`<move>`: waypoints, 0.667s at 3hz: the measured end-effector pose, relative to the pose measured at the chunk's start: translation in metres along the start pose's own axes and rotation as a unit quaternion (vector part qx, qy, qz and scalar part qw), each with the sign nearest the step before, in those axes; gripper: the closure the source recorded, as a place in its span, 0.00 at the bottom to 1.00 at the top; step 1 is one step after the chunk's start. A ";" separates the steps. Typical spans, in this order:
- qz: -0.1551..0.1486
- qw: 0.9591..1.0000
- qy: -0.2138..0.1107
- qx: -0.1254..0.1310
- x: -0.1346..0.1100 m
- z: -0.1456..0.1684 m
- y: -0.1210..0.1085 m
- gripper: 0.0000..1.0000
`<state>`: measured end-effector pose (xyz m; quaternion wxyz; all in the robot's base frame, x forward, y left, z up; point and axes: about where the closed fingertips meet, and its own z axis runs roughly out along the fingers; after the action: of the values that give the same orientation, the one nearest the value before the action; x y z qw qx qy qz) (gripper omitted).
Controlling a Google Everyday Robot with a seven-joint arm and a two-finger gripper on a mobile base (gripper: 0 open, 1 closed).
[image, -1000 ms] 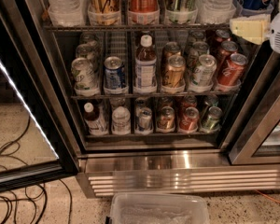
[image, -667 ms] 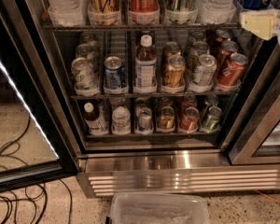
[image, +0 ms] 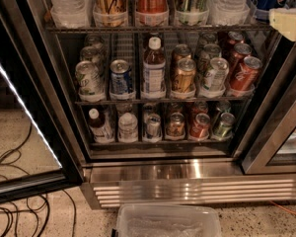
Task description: Pick pepsi can from top shelf of fridge
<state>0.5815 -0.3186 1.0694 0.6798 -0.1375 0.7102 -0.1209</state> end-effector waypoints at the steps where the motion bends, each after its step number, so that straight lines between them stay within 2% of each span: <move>1: -0.003 1.000 -0.009 -0.001 -0.006 0.006 0.003 0.41; 2: -0.009 1.000 -0.021 -0.007 -0.019 0.012 0.013 0.41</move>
Offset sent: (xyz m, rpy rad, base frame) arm 0.0262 0.0412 0.0191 -0.0250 -0.0506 0.0460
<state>0.5940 -0.2999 1.0818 0.6928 -0.1507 0.6951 -0.1189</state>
